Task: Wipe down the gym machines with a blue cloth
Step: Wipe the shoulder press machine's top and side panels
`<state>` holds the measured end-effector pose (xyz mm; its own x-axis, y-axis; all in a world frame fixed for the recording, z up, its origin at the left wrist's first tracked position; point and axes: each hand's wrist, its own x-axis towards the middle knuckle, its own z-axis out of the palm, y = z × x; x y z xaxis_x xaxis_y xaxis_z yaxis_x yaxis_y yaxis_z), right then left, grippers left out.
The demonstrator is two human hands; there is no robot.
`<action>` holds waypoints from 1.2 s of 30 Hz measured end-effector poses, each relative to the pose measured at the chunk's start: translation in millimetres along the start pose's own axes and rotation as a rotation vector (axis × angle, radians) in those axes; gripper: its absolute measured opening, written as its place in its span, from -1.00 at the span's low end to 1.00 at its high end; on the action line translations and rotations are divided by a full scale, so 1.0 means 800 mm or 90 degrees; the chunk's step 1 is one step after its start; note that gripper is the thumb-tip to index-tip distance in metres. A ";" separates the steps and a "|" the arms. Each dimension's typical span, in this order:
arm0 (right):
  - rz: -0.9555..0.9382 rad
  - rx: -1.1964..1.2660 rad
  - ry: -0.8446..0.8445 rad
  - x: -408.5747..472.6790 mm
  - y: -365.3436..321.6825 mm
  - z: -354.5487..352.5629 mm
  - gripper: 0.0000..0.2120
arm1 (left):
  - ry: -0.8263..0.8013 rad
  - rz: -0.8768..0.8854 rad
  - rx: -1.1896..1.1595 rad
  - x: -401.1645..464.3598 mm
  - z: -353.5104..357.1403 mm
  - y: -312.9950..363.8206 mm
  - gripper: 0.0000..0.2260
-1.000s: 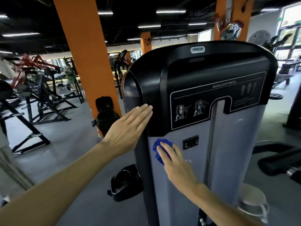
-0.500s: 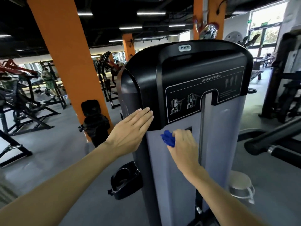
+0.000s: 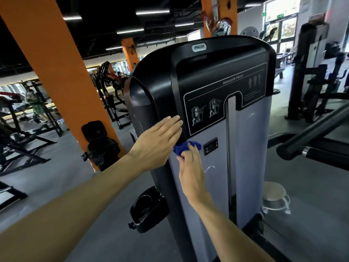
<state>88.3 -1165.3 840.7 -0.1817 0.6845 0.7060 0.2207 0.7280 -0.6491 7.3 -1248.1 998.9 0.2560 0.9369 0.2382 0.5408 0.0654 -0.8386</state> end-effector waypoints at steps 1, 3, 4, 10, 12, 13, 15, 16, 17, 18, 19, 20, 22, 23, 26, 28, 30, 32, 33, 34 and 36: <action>0.001 0.017 0.015 0.004 -0.003 0.000 -0.78 | -0.009 0.006 0.012 0.003 0.000 -0.001 -0.42; -0.001 0.051 0.039 0.008 -0.015 -0.003 -0.62 | -0.022 0.019 0.035 0.011 -0.001 -0.002 -0.40; 0.001 0.063 0.045 0.009 -0.020 -0.005 -0.56 | -0.023 0.024 0.045 0.015 -0.001 -0.003 -0.40; 0.111 0.141 0.043 0.018 -0.026 -0.006 -0.62 | -0.029 0.061 0.086 0.031 0.010 -0.003 -0.37; 0.144 0.167 0.053 0.017 -0.025 -0.002 -0.51 | -0.053 0.076 0.099 0.033 0.017 0.000 -0.35; 0.142 0.172 0.057 0.015 -0.024 0.002 -0.51 | -0.062 0.081 0.102 0.034 0.021 0.002 -0.34; 0.119 0.146 0.069 0.006 -0.016 0.012 -0.51 | -0.064 0.083 0.099 0.035 0.030 0.006 -0.34; 0.125 0.143 0.064 -0.001 -0.007 0.020 -0.51 | -0.066 0.083 0.097 0.035 0.034 0.007 -0.34; 0.142 0.145 0.057 -0.012 0.004 0.025 -0.51 | -0.071 0.084 0.097 0.035 0.037 0.009 -0.34; 0.164 0.145 0.040 -0.027 0.018 0.031 -0.51 | -0.078 0.085 0.099 0.034 0.039 0.011 -0.33; 0.186 0.158 0.018 -0.044 0.033 0.033 -0.51 | -0.080 0.086 0.100 0.034 0.041 0.012 -0.33; 0.210 0.184 -0.004 -0.061 0.047 0.034 -0.50 | -0.076 0.086 0.099 0.034 0.043 0.014 -0.32; 0.242 0.215 -0.031 -0.079 0.062 0.032 -0.51 | -0.073 0.083 0.098 0.034 0.044 0.016 -0.31; 0.248 0.214 -0.028 -0.074 0.061 0.031 -0.53 | -0.070 0.081 0.097 0.035 0.044 0.017 -0.31; 0.162 0.239 0.037 -0.016 0.030 0.022 -0.57 | -0.055 0.078 0.087 0.039 0.041 0.013 -0.33; 0.078 0.283 0.050 0.021 0.010 0.016 -0.55 | -0.053 0.089 0.089 0.044 0.038 0.008 -0.38; -0.008 0.267 0.058 0.023 0.014 0.017 -0.53 | -0.047 0.105 0.087 0.048 0.037 0.003 -0.38; -0.011 0.227 0.039 -0.004 0.038 0.028 -0.54 | -0.044 0.114 0.108 0.051 0.036 0.002 -0.38; 0.015 0.220 0.026 -0.021 0.049 0.032 -0.54 | -0.051 0.119 0.110 0.054 0.034 0.002 -0.37; 0.038 0.212 0.015 -0.036 0.061 0.037 -0.53 | -0.054 0.120 0.108 0.058 0.034 0.002 -0.36; 0.063 0.200 0.002 -0.045 0.069 0.039 -0.54 | -0.046 0.111 0.102 0.066 0.033 0.007 -0.38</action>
<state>77.6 -1148.5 770.4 -0.1713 0.7532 0.6351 -0.0697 0.6337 -0.7704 3.3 -1189.3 993.7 0.2727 0.9607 0.0519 0.3581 -0.0513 -0.9323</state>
